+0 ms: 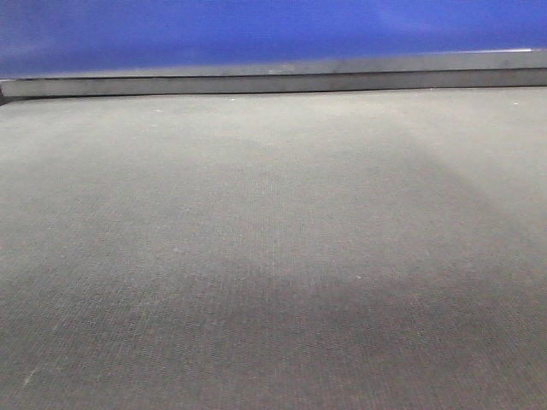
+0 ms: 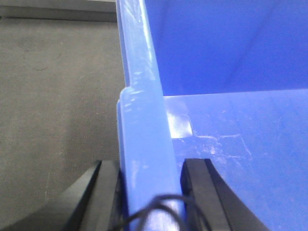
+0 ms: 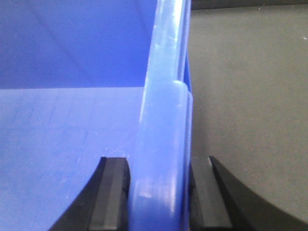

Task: Move blue bin to conveyor side
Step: 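Carry the blue bin over the grey belt conveyor with both grippers, then lower the blue bin onto the conveyor belt and open both grippers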

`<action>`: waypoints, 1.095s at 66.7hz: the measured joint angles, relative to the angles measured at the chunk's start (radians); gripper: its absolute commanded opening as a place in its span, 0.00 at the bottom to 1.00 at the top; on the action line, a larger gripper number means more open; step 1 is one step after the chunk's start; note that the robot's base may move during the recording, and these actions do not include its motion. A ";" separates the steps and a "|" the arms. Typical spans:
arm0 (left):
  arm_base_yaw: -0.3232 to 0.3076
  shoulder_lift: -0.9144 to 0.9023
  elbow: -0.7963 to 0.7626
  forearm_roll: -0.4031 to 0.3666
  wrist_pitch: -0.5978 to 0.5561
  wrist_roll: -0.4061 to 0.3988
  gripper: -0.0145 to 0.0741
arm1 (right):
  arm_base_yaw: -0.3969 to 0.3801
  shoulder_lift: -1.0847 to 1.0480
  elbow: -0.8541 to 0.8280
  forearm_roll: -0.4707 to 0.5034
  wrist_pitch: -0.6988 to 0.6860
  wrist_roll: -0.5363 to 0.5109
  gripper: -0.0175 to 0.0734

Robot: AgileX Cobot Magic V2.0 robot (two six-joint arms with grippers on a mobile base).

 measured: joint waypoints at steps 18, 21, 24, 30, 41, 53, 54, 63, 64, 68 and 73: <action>0.000 0.226 -0.166 -0.053 -0.013 0.052 0.14 | -0.014 0.154 -0.079 -0.046 0.005 0.003 0.11; 0.000 0.264 -0.173 -0.053 -0.017 0.054 0.14 | -0.027 0.198 -0.089 -0.048 -0.009 0.001 0.11; 0.000 0.290 -0.175 -0.055 -0.020 0.056 0.14 | -0.044 0.234 -0.092 -0.049 -0.022 -0.001 0.11; -0.008 0.342 -0.177 -0.059 -0.020 0.056 0.14 | -0.083 0.299 -0.095 -0.042 -0.030 -0.007 0.11; -0.086 0.427 -0.177 -0.026 -0.024 0.063 0.14 | -0.138 0.402 -0.095 -0.045 -0.030 -0.032 0.11; -0.141 0.537 -0.177 0.019 -0.053 0.061 0.14 | -0.152 0.509 -0.097 -0.087 -0.033 -0.037 0.11; -0.142 0.545 -0.177 0.021 -0.059 0.061 0.14 | -0.152 0.518 -0.097 -0.087 -0.035 -0.037 0.11; -0.142 0.627 -0.177 0.033 -0.090 0.061 0.14 | -0.155 0.601 -0.097 -0.097 -0.068 -0.041 0.11; -0.142 0.635 -0.177 0.035 -0.092 0.061 0.14 | -0.155 0.604 -0.097 -0.097 -0.068 -0.043 0.11; -0.142 0.666 -0.177 0.039 -0.096 0.061 0.15 | -0.155 0.634 -0.097 -0.099 -0.083 -0.045 0.11; -0.142 0.703 -0.177 0.042 -0.100 0.061 0.19 | -0.155 0.661 -0.097 -0.106 -0.094 -0.047 0.11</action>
